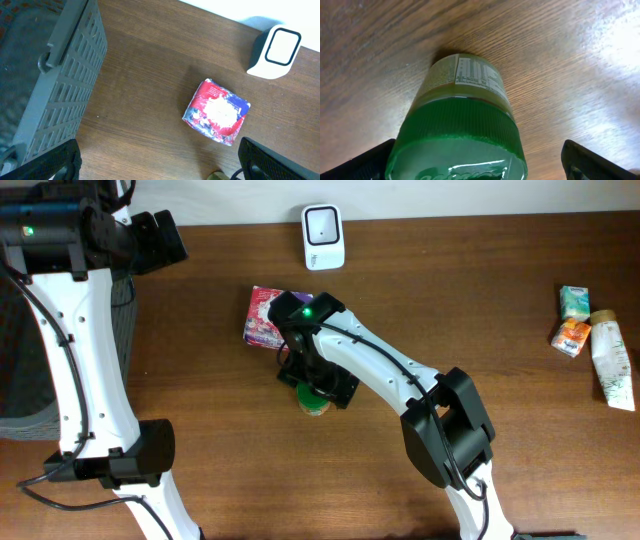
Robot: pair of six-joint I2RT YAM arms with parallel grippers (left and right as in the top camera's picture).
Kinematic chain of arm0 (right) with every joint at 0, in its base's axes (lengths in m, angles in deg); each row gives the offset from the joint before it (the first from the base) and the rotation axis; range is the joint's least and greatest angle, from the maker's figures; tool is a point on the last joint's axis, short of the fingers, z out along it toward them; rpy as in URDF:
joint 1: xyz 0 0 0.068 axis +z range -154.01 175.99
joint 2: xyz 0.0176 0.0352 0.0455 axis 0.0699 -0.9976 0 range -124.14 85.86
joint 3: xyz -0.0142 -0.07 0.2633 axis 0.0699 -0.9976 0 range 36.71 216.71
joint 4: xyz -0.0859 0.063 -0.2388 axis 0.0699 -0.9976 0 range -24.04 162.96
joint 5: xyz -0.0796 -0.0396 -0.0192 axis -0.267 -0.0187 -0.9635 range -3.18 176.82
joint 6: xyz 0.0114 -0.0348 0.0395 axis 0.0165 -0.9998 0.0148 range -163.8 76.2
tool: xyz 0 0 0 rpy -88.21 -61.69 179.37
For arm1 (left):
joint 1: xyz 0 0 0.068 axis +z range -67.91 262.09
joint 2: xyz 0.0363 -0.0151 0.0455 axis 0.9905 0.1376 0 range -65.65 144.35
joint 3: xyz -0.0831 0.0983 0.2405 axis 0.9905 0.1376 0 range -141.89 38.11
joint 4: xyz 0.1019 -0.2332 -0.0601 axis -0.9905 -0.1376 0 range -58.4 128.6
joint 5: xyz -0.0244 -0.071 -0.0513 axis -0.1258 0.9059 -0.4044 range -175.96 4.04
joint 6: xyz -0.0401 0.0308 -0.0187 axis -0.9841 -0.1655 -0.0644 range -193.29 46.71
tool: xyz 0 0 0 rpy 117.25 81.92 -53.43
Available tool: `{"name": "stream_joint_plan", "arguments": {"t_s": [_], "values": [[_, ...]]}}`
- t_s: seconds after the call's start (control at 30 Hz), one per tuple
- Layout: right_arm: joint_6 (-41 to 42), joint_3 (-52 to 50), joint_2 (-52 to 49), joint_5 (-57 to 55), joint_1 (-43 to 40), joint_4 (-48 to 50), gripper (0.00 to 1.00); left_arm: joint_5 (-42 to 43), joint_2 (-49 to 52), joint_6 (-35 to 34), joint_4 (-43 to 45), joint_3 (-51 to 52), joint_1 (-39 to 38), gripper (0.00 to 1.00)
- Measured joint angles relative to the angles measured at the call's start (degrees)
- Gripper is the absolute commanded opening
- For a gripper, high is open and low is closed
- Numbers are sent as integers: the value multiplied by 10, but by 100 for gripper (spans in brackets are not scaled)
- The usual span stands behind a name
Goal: Scan the item barcode
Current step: 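Grasp the green-lid jar from above with the right gripper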
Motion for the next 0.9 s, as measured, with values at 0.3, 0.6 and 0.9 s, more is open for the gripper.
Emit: {"name": "stream_joint_plan", "arguments": {"t_s": [0.3, 0.6, 0.9], "values": [[176, 0, 0, 0, 0, 27, 99, 0, 0, 0, 0, 0, 0, 99], [186, -1, 0, 0, 0, 45, 79, 0, 0, 0, 0, 0, 0, 99], [186, -53, 0, 0, 0, 48, 71, 0, 0, 0, 0, 0, 0, 99]]}}
